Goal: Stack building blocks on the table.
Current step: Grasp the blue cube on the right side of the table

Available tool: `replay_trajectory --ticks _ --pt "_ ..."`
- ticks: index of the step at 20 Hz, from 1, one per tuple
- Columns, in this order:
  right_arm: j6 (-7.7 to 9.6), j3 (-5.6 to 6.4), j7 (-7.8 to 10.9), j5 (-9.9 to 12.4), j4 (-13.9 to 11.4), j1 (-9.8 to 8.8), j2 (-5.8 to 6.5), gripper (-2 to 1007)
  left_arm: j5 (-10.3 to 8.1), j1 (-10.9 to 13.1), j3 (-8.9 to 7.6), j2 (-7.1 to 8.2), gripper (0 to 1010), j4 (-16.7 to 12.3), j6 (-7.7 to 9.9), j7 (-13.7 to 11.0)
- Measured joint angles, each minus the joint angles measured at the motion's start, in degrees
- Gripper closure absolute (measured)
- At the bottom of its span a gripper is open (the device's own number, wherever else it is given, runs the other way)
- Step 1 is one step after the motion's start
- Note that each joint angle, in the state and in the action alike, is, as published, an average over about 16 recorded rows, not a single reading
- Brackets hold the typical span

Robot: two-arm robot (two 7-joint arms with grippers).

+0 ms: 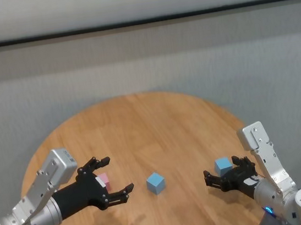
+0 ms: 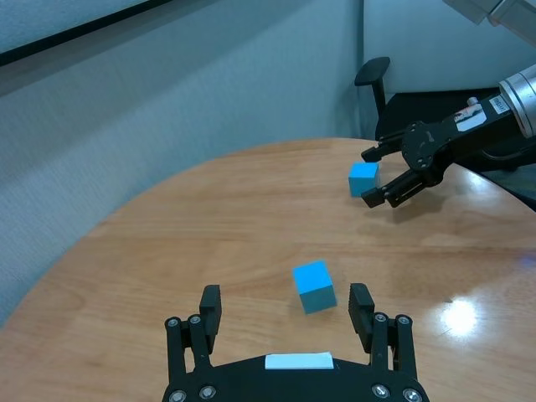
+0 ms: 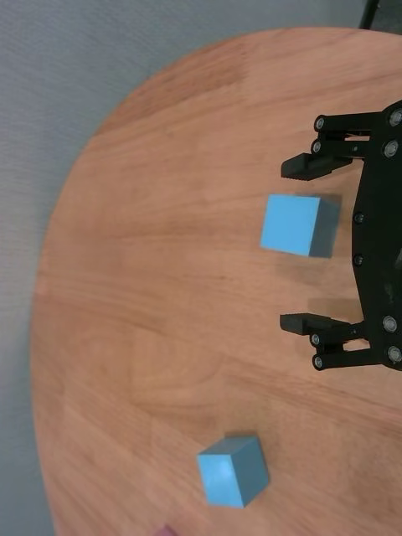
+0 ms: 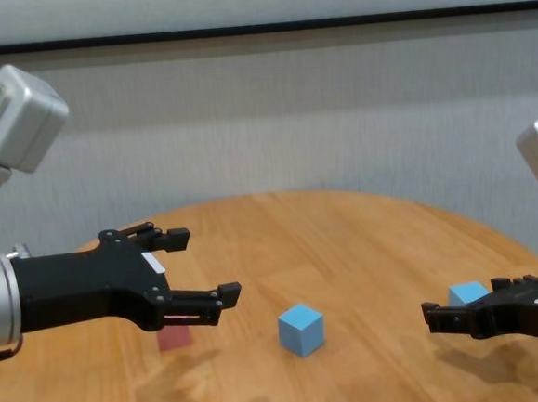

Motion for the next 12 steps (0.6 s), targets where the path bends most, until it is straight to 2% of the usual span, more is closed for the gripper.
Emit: replay_trajectory --ticks 12 --pt "0.17 0.96 0.62 -1.49 1.21 0.28 -1.01 0 0.00 0.00 0.00 0.00 10 0.00 0.00 0.00"
